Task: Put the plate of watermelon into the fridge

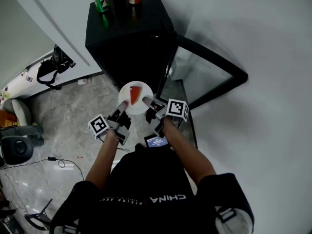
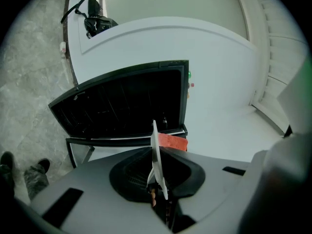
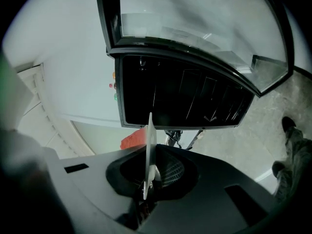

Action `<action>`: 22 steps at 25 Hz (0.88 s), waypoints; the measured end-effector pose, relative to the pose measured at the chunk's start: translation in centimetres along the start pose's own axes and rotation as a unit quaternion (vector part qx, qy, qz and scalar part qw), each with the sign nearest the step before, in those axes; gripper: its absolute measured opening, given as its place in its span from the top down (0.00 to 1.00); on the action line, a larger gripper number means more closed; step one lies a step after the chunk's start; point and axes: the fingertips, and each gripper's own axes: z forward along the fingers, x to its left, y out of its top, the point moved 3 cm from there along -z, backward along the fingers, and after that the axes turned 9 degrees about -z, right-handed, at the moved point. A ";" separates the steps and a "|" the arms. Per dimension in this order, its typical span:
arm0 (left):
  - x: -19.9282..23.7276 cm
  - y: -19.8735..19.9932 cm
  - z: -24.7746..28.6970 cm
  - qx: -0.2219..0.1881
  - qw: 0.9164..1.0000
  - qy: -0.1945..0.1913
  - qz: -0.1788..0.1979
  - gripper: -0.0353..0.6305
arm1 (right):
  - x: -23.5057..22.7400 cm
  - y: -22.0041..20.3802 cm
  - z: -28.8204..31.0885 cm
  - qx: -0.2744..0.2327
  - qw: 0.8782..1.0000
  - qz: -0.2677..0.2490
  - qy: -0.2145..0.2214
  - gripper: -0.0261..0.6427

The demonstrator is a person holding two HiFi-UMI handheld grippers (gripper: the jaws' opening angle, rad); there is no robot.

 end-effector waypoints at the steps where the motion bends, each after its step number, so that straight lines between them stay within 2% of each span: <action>1: -0.1 0.4 0.8 -0.006 1.000 0.001 0.000 0.88 | -0.1 0.9 0.4 0.003 1.000 -0.002 0.000 0.92; 7: -0.5 2.5 6.6 -0.035 0.999 0.007 0.011 0.88 | -0.8 7.2 2.7 0.023 1.000 0.001 0.009 0.92; 11: -0.7 3.9 8.8 -0.051 0.999 0.004 0.006 0.88 | -0.9 9.9 4.1 0.036 0.999 -0.002 0.010 0.92; 16: -0.2 5.2 9.7 -0.056 0.998 -0.001 -0.003 0.88 | -1.4 10.7 5.5 0.041 0.999 -0.005 0.006 0.92; 22: 0.0 6.7 9.4 -0.036 0.999 0.007 -0.001 0.88 | -1.3 10.0 6.7 0.027 1.000 0.005 -0.005 0.92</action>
